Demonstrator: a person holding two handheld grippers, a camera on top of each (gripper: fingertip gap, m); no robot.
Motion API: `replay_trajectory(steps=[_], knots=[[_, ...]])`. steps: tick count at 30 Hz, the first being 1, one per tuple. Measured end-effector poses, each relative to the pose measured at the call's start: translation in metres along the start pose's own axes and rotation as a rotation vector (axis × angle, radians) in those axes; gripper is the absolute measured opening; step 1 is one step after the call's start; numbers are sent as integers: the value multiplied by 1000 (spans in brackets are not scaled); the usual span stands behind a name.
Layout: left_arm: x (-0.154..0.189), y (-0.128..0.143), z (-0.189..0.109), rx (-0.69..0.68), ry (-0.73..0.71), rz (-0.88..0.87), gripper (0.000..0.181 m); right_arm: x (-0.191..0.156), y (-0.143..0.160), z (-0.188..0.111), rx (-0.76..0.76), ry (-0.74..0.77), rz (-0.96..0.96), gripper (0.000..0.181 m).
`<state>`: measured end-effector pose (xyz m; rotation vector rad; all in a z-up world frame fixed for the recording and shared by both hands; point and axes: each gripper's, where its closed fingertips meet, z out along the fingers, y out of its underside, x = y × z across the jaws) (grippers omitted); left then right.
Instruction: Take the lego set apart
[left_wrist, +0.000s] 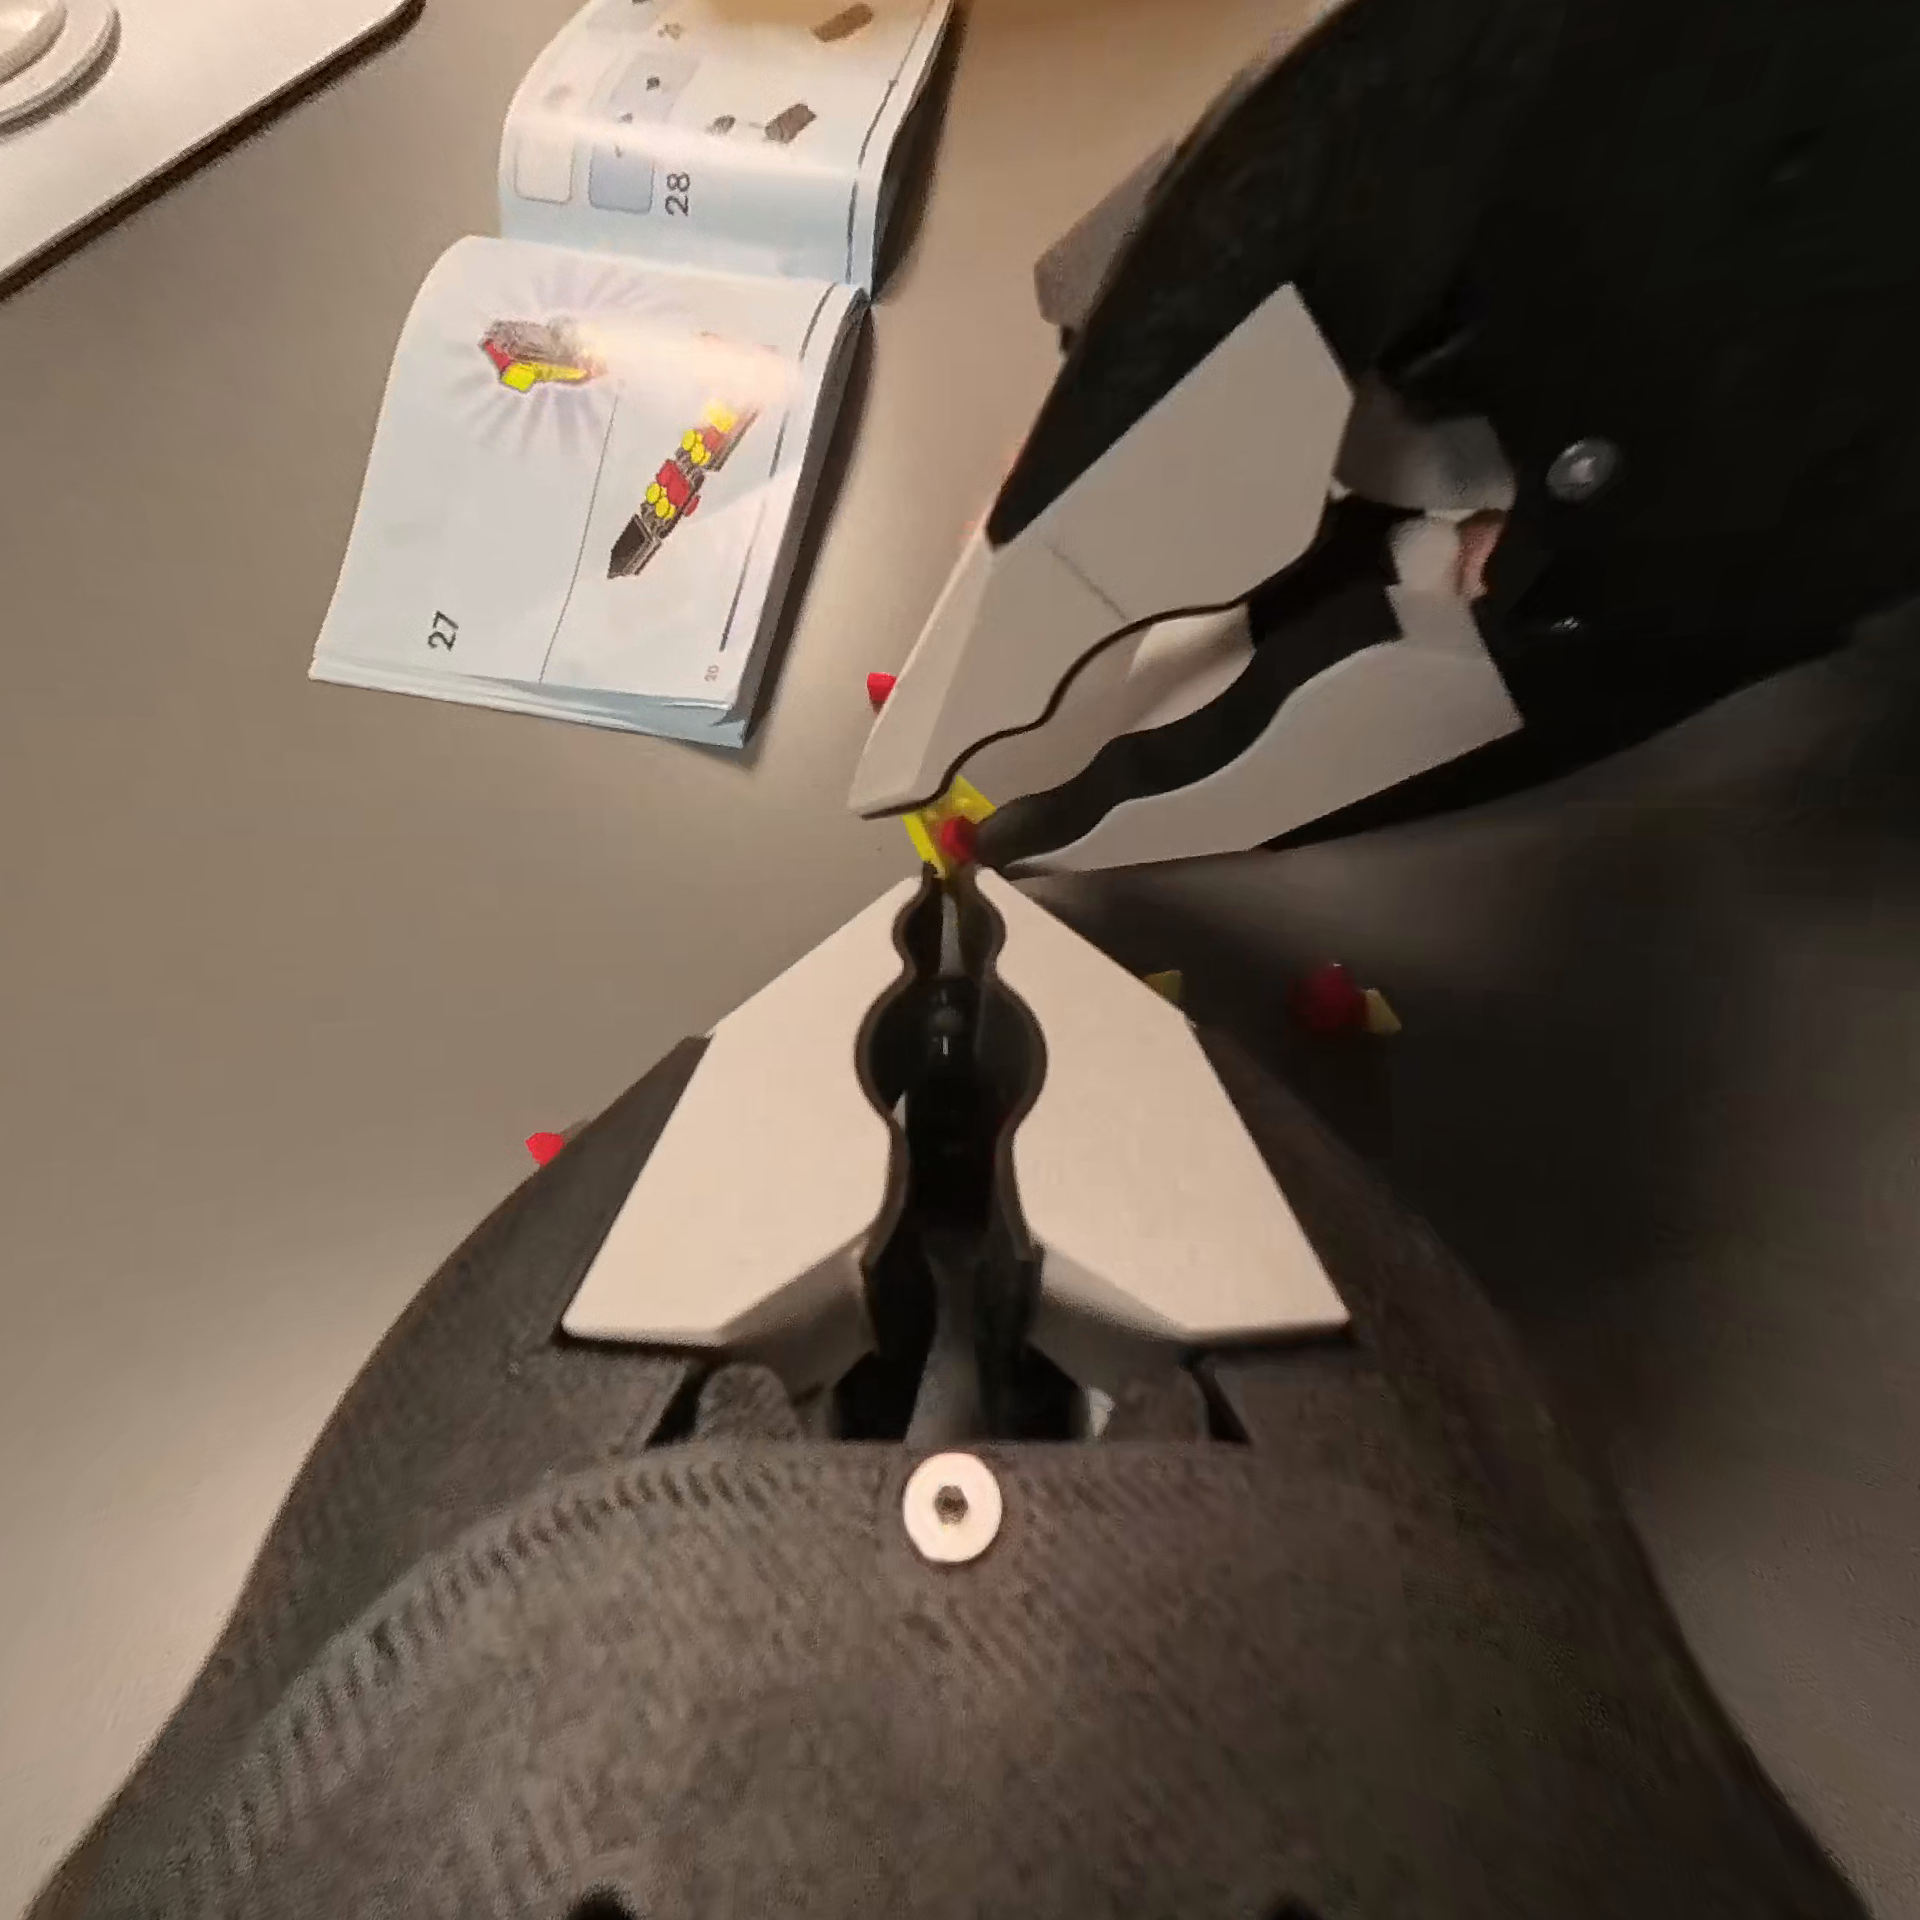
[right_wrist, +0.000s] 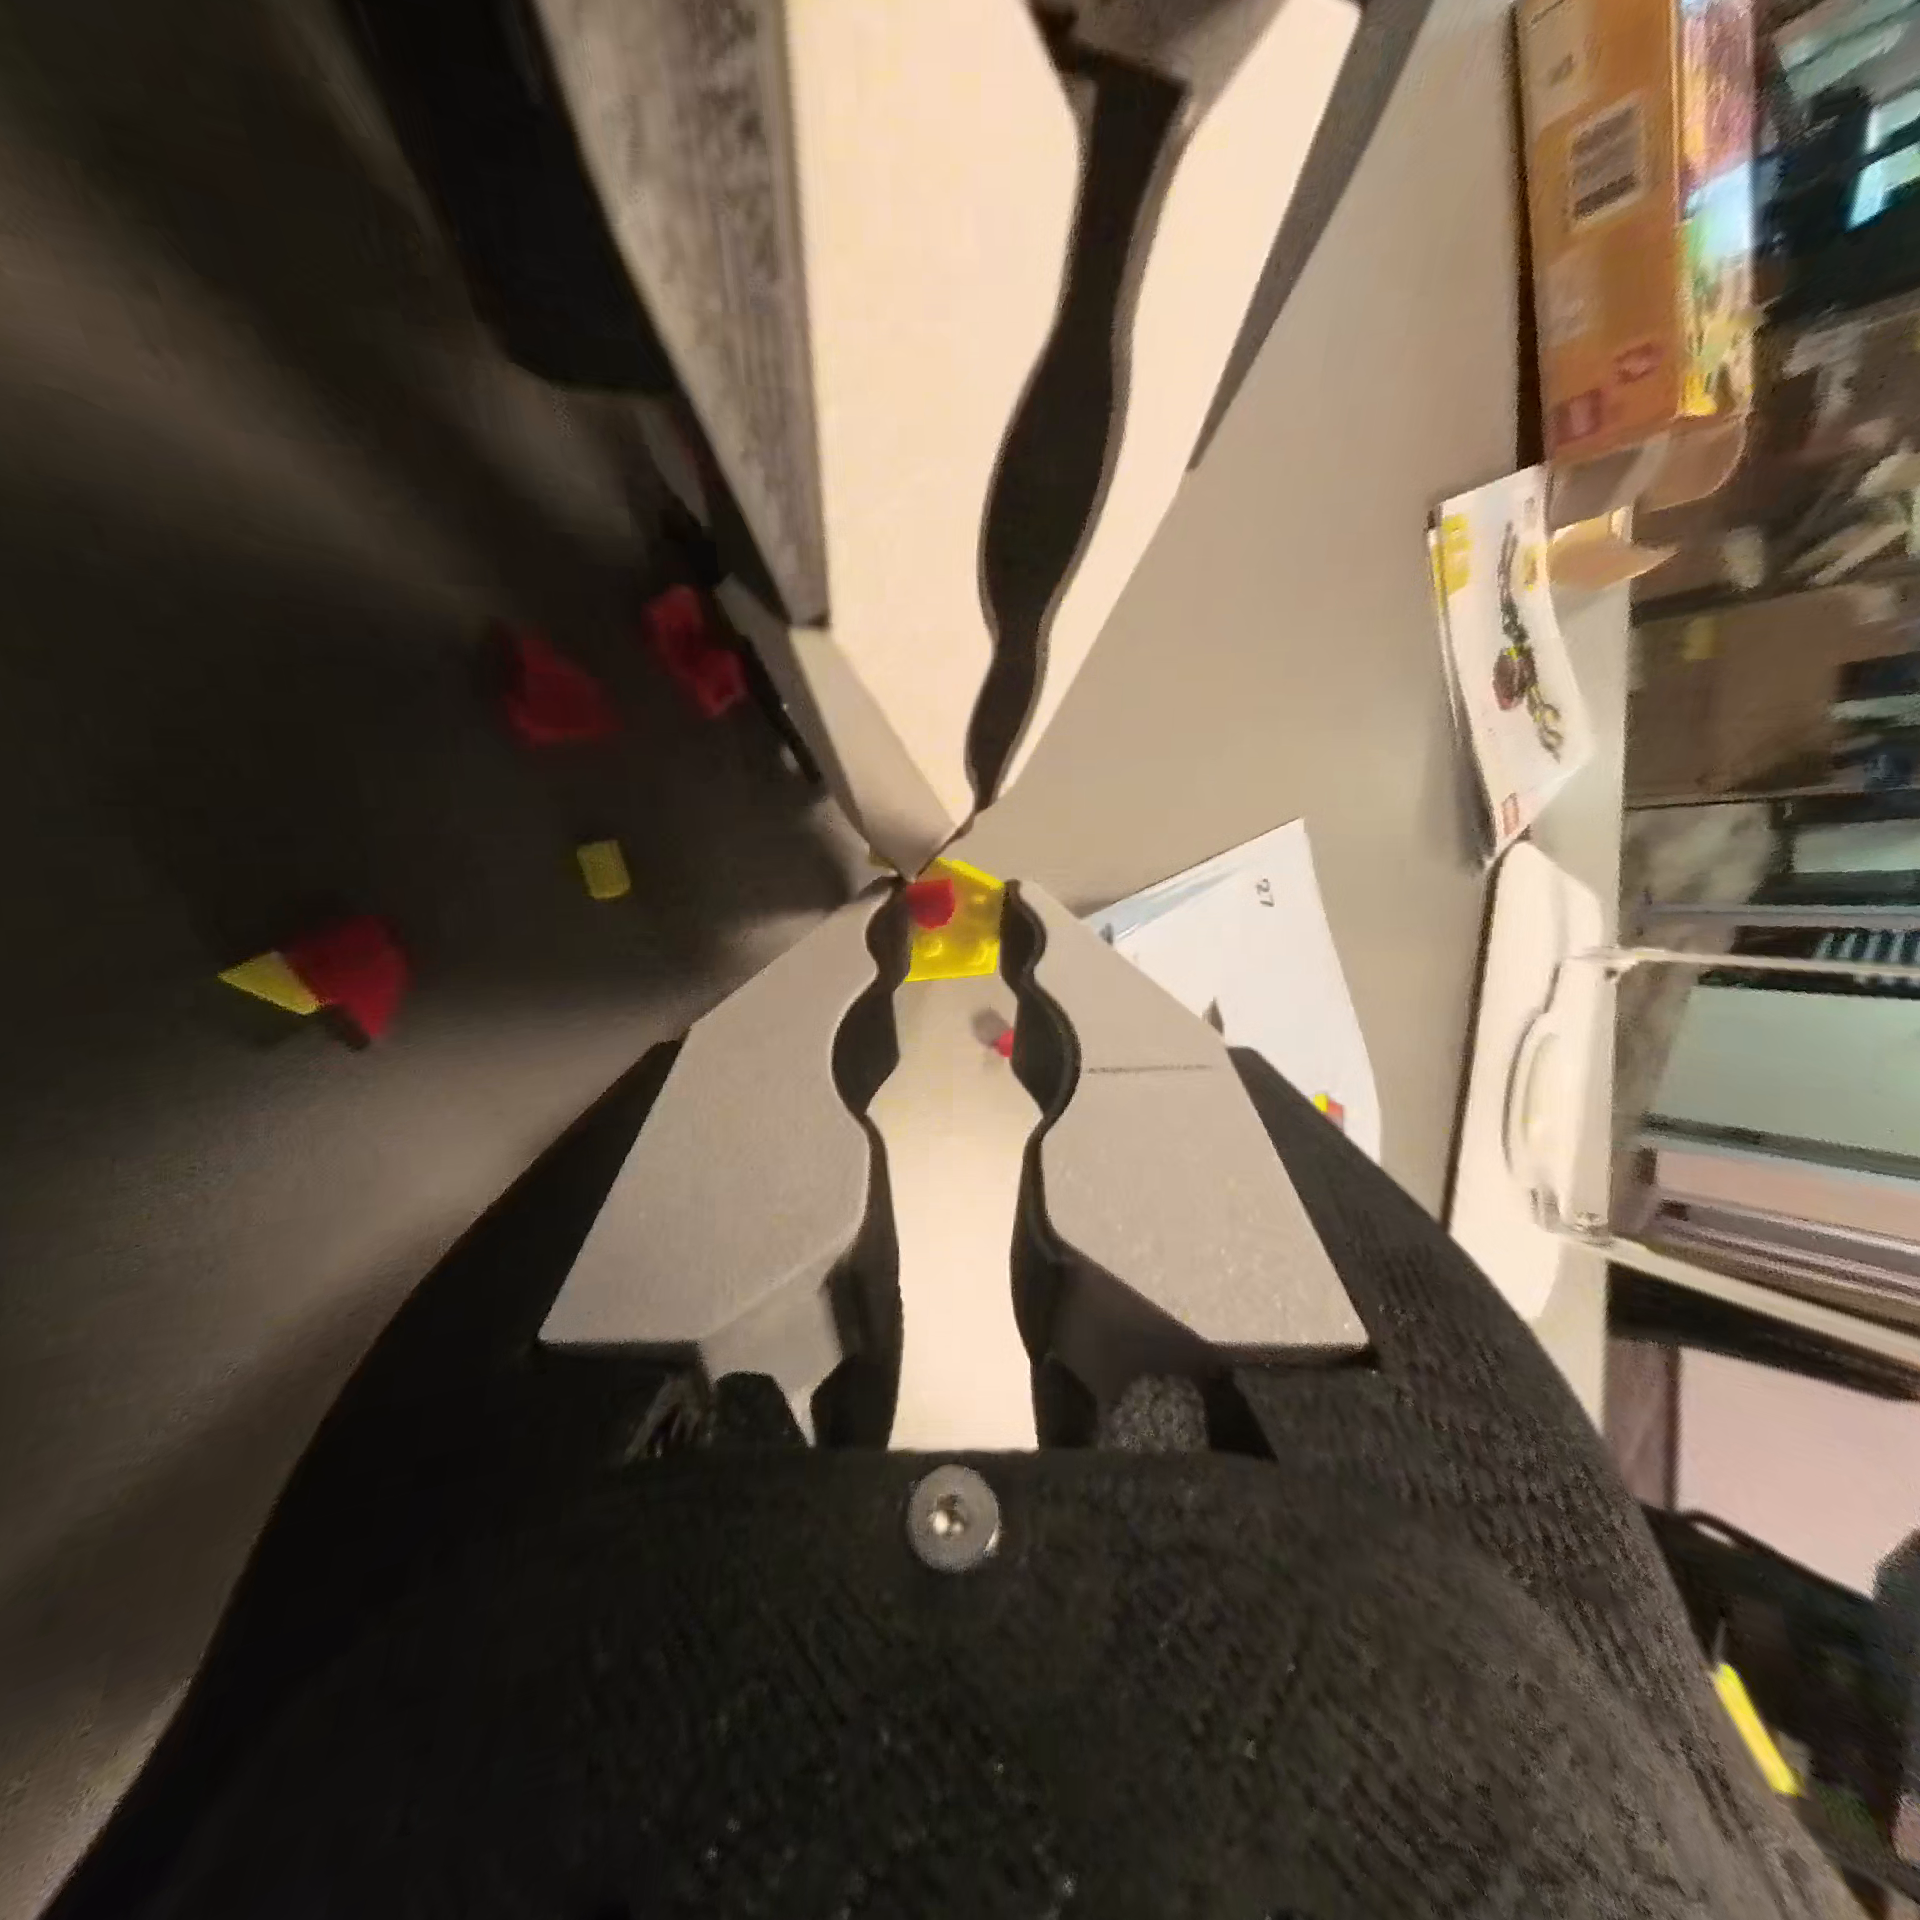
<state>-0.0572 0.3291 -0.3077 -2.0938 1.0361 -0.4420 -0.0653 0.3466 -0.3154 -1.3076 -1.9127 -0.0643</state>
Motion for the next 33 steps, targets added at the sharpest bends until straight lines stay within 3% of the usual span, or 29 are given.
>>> replay_trajectory(steps=[8,14,18,20,21,26,33], knots=[[-1,-3,-1,-35,-136,178,0,-6,-1,-1,47,-173,180,14],[3,-4,-2,4,-53,93,0,-11,-3,-3,136,-279,255,14],[-4,-16,-17,165,89,-217,3,13,-13,-7,231,-25,114,15],[-6,-15,-21,180,155,-313,19,21,-16,-10,247,85,37,15],[-5,-17,-23,206,187,-338,19,23,-18,-11,262,126,8,14],[-5,-20,-23,243,192,-357,3,30,-24,-16,278,260,-115,14],[-7,-20,-21,234,116,-282,1,31,-22,-19,179,313,-217,14]])
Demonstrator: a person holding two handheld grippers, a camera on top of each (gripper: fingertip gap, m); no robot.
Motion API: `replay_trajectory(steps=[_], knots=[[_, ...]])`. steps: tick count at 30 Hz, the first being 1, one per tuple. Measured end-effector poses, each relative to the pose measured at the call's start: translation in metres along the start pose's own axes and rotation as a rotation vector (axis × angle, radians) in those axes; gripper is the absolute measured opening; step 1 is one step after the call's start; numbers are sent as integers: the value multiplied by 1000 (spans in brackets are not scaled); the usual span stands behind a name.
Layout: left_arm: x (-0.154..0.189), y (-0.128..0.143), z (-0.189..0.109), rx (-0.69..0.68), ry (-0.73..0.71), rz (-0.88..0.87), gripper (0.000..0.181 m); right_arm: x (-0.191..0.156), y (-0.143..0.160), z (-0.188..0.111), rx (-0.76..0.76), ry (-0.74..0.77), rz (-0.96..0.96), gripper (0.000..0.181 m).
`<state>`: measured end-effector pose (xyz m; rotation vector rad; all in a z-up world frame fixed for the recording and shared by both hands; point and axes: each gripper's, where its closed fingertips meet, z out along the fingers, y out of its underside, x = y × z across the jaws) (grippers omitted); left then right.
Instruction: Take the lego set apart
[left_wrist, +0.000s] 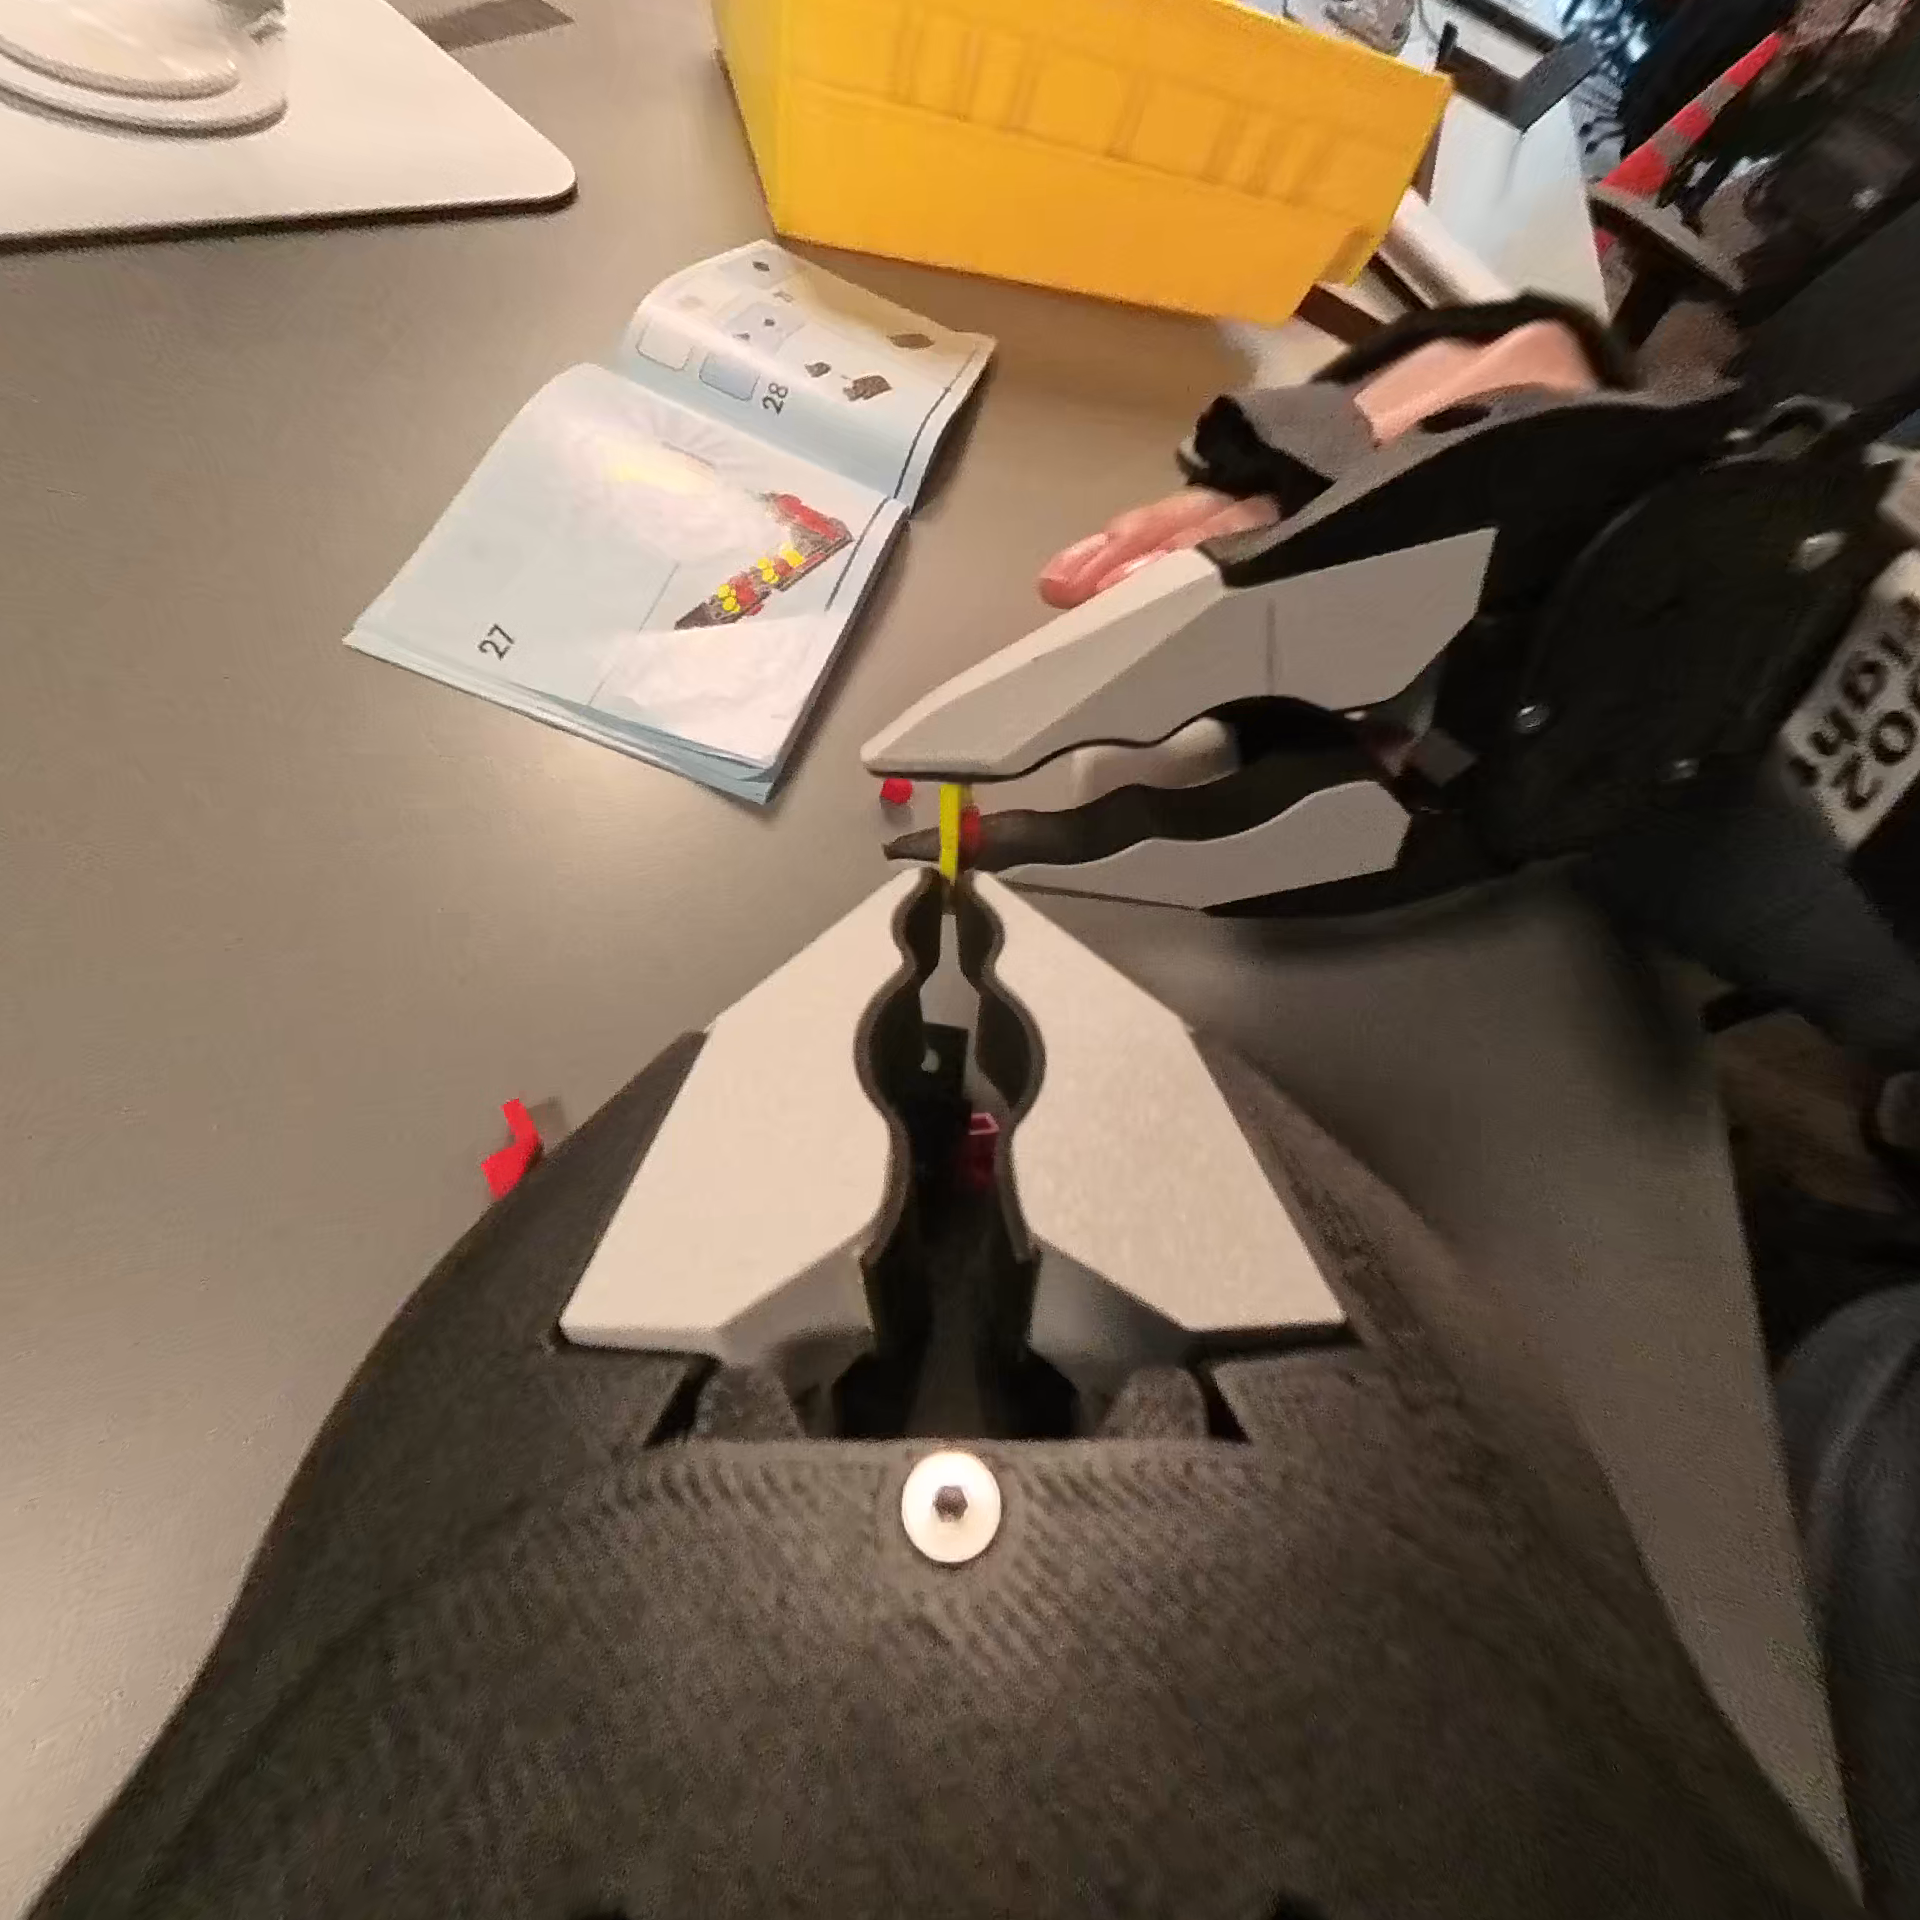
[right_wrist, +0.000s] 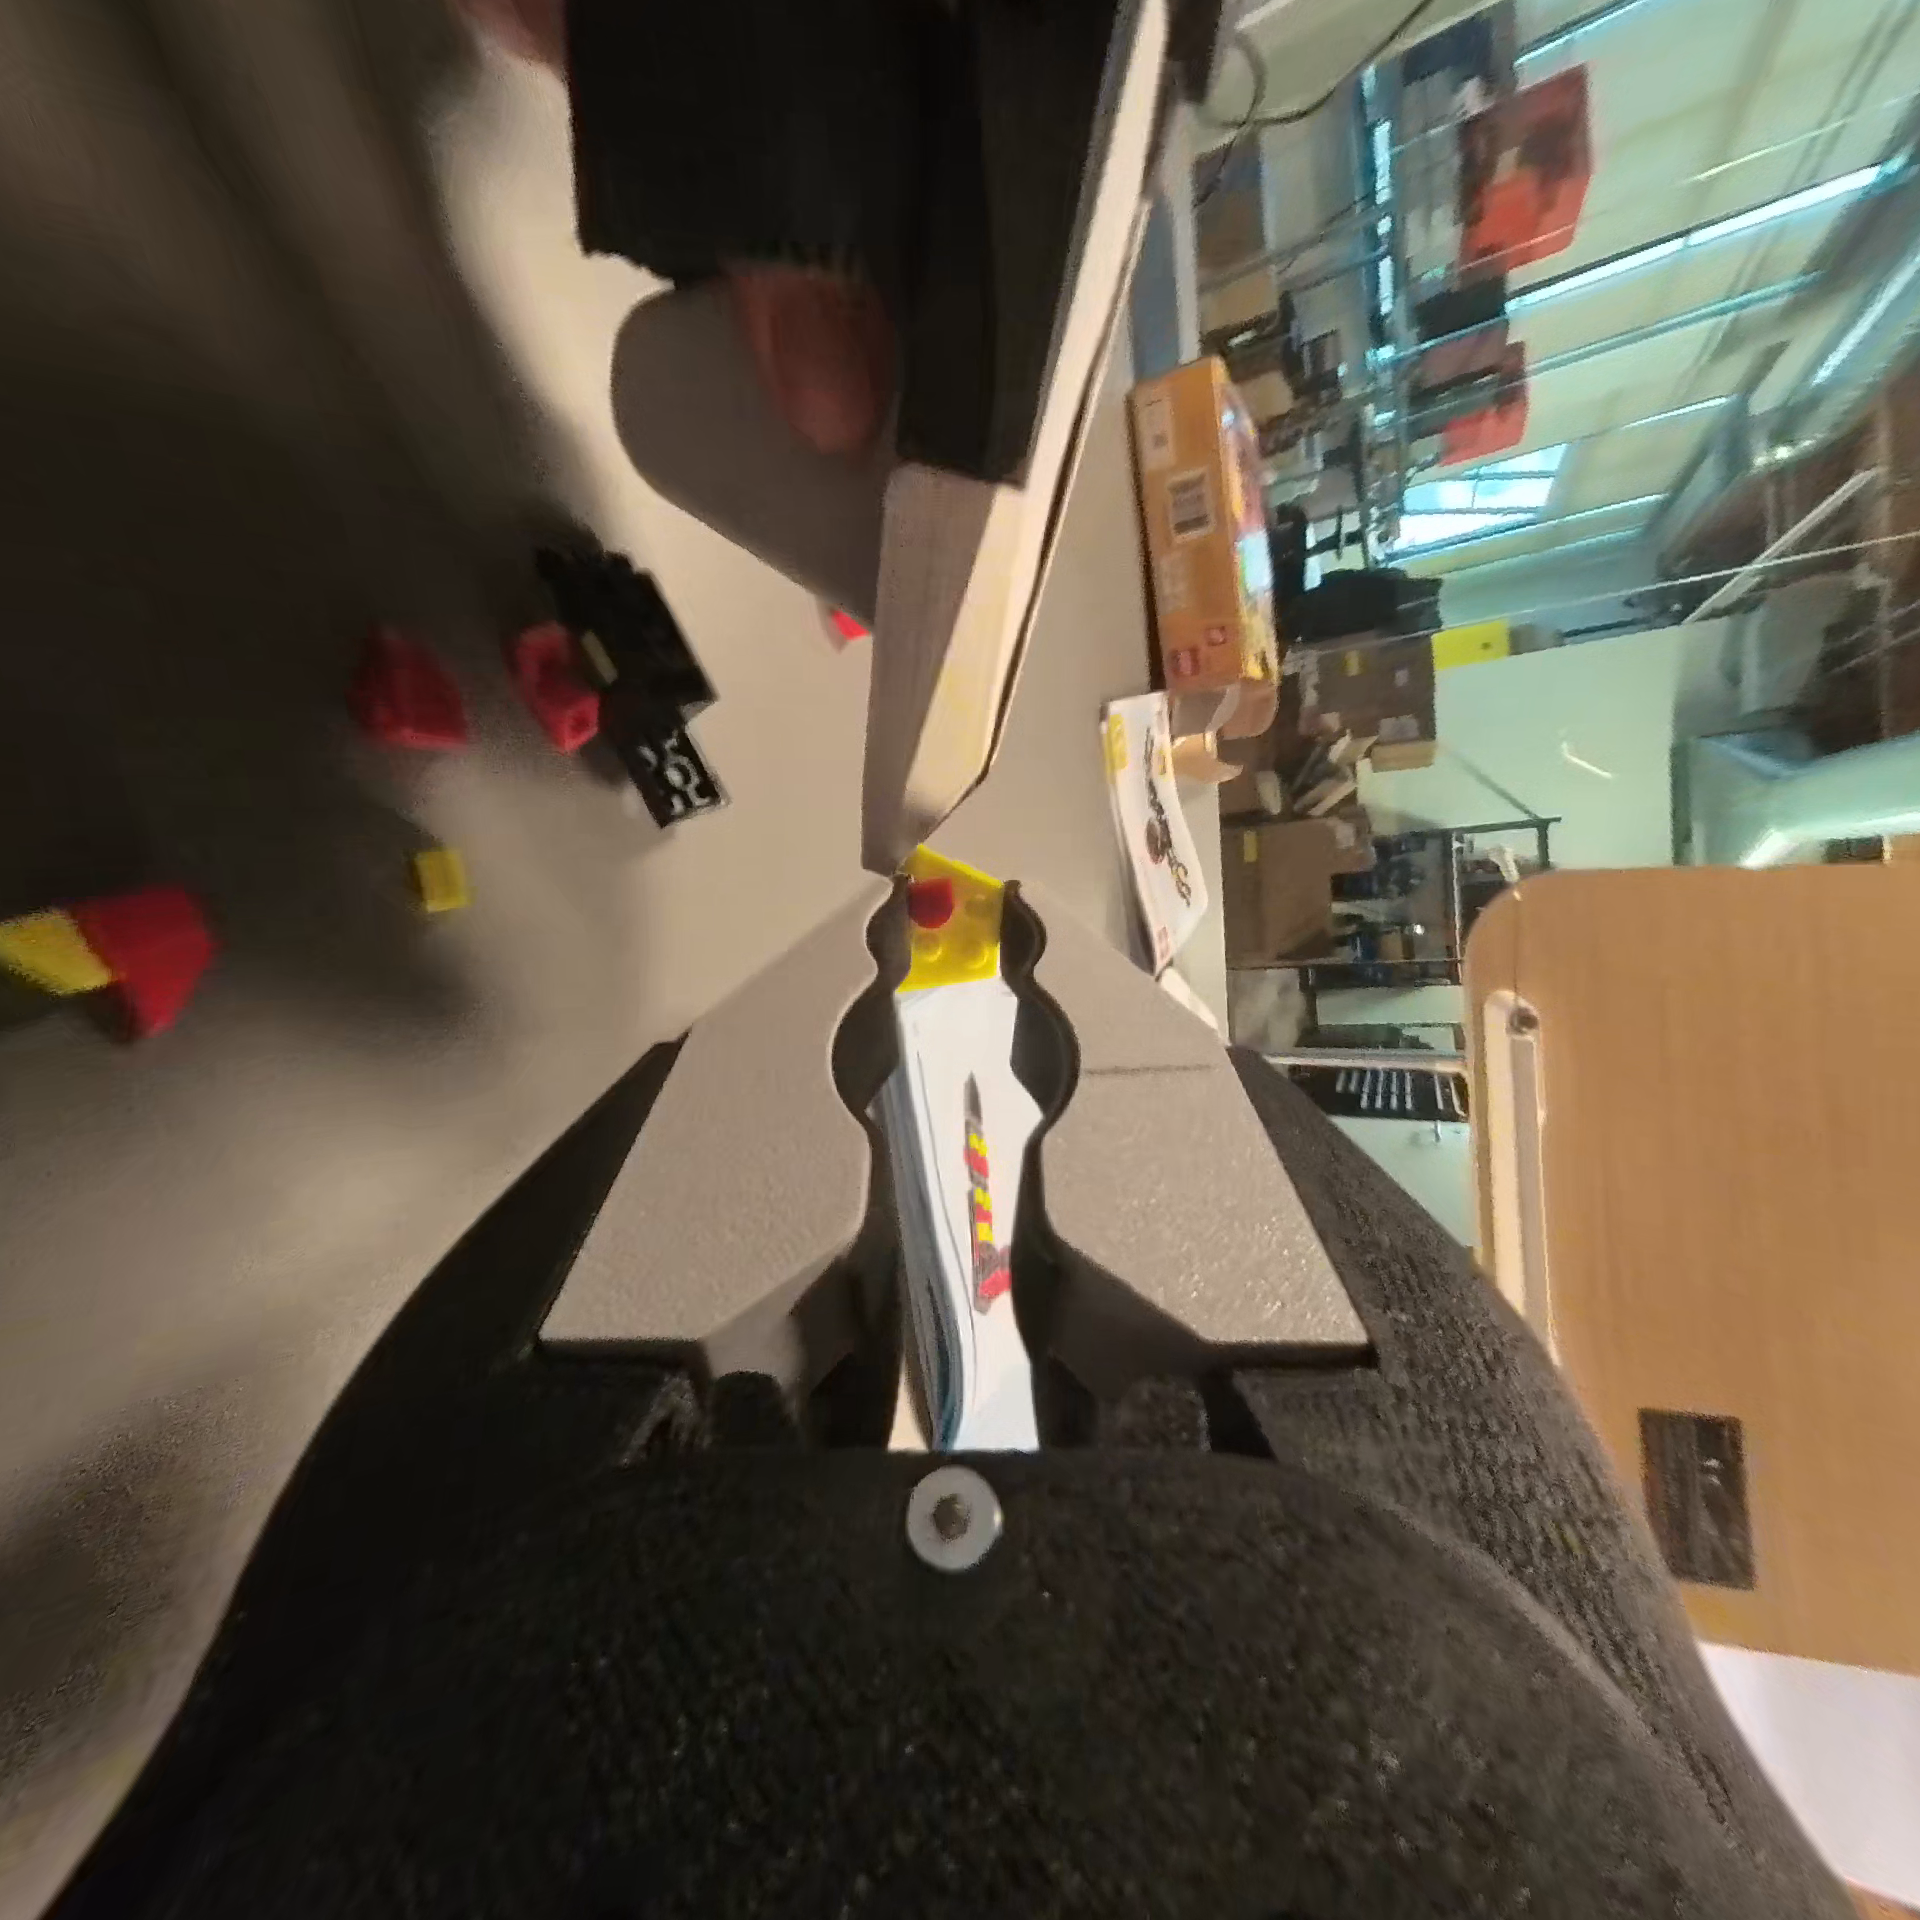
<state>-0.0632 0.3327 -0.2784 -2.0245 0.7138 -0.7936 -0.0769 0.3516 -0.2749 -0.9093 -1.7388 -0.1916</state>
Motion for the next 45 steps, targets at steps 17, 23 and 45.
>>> replay_trajectory(steps=[17,23,45], knots=[[-13,17,7,-69,-88,78,1,-16,5,-9,87,-217,352,25],[-32,17,-5,-62,-125,-22,1,-23,28,-8,71,-239,500,33],[-130,113,-322,-186,-969,-567,15,-29,50,-15,8,-404,971,19]])
